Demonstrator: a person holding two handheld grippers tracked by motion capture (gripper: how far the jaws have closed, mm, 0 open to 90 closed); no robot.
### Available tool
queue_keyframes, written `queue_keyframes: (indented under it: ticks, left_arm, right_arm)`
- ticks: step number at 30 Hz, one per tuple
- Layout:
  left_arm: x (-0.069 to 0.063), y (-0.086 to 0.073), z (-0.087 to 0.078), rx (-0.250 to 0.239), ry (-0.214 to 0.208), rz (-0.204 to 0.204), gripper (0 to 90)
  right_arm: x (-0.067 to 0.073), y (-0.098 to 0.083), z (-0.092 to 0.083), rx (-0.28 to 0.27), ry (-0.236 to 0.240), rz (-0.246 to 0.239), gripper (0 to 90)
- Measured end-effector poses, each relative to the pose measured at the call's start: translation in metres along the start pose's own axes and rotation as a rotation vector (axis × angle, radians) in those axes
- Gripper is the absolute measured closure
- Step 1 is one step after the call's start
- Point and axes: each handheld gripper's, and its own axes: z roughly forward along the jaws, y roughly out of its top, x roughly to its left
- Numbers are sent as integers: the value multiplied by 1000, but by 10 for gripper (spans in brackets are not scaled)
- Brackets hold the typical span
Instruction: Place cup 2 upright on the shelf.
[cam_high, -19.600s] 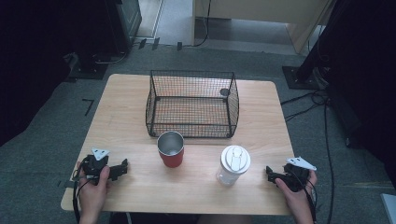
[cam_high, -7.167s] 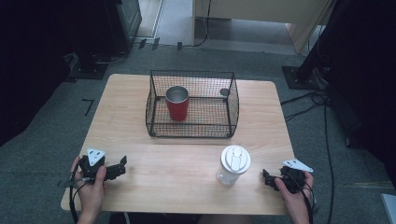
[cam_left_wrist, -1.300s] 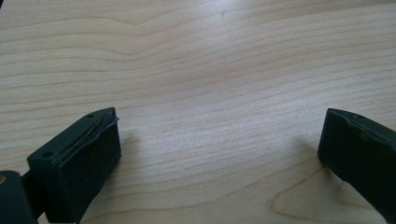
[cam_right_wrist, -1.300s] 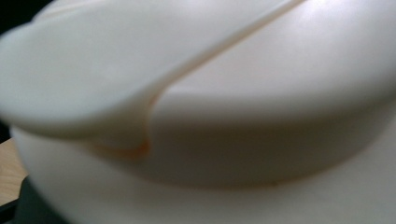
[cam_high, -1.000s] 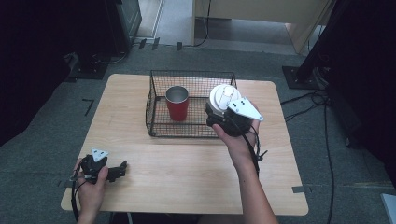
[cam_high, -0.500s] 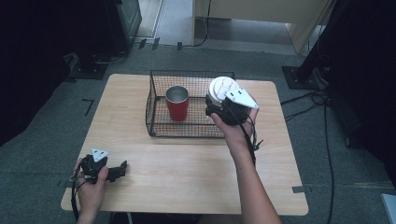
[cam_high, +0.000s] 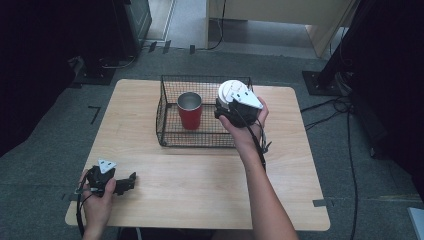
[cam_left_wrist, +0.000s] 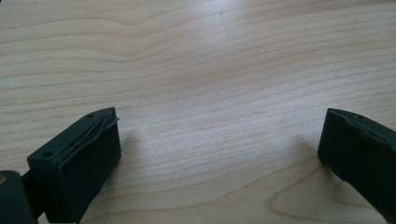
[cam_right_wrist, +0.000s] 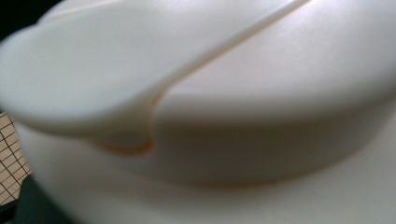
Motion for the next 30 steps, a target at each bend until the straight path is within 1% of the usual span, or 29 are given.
queue_keyframes:
  ticks: [4,10,14,20,21,22,23,27,30]
  left_arm:
    - [0,0,0,1,0,0,0]
    - [0,0,0,0,0,0,0]
    - [0,0,0,0,0,0,0]
    - [0,0,0,0,0,0,0]
    - [0,0,0,0,0,0,0]
    - [0,0,0,0,0,0,0]
    - [0,0,0,0,0,0,0]
    - [0,0,0,1,0,0,0]
    - [0,0,0,0,0,0,0]
  right_arm:
    - [1,-3,8,15,1,-2,160]
    - [-1,-8,20,45,-8,12,160]
    - [-2,-12,28,65,-17,30,159]
    - [-2,-19,41,106,-29,21,159]
    - [-2,-20,42,115,-27,29,159]
    - [-2,-21,44,126,-17,47,159]
    - [-2,-22,44,128,-13,51,159]
    - [0,-26,49,150,-13,29,159]
    - [1,-29,54,170,-13,27,159]
